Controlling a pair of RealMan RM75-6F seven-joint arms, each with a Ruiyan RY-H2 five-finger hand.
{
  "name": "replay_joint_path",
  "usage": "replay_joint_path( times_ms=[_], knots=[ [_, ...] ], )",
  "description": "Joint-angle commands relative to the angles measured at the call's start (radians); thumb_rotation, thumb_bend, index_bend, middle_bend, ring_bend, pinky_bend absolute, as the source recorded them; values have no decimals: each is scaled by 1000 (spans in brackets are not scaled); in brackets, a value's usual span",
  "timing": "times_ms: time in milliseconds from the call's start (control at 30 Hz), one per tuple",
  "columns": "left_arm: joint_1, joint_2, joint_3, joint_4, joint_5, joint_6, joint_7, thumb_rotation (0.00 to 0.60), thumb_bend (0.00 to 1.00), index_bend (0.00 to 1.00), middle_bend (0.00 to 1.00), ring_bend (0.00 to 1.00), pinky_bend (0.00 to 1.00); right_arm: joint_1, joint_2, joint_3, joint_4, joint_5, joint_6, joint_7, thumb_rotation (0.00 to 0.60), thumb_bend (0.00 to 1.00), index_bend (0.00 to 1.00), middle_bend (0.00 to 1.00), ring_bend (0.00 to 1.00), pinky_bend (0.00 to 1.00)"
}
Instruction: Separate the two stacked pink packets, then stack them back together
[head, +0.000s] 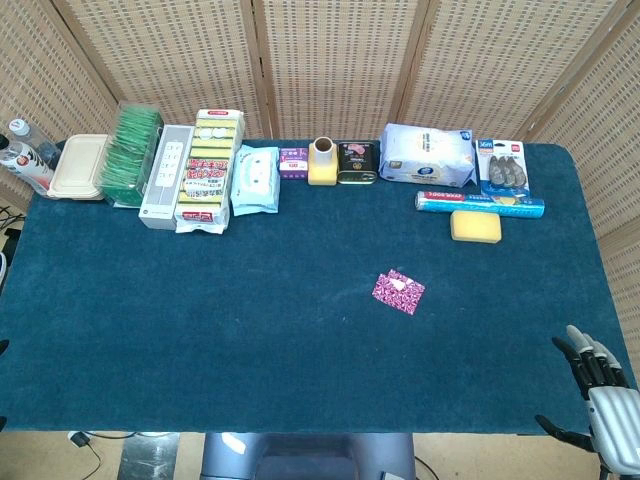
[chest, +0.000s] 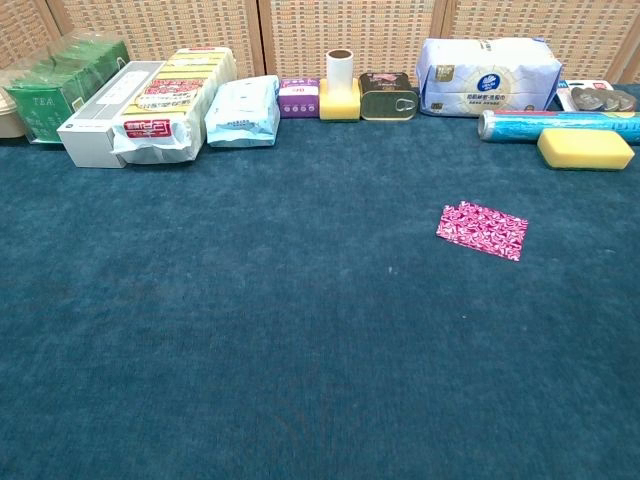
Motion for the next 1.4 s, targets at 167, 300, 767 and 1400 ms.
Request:
replay_joint_path(
  times_ms=[167,300,767,1400],
  knots=[
    [-4,25,9,-19,-27,-32,-24,600,25,0,0,0,37,-10,-80,53,38,30,60,-91,600,14,117,0,0,0],
    [-3,39,9,-27,-29,-24,-53,600,26,0,0,0,37,-6,-121,65,58,27,67,-113,600,13,118,8,0,0],
    [3,74,22,-42,4,-2,-110,600,26,0,0,0,37,298,-157,113,-28,210,-478,-133,600,0,117,64,0,0],
    [-87,108,13,-44,-22,-137,-214,600,25,0,0,0,37,653,-340,239,-1,817,-779,-493,600,0,118,27,0,0]
  ],
)
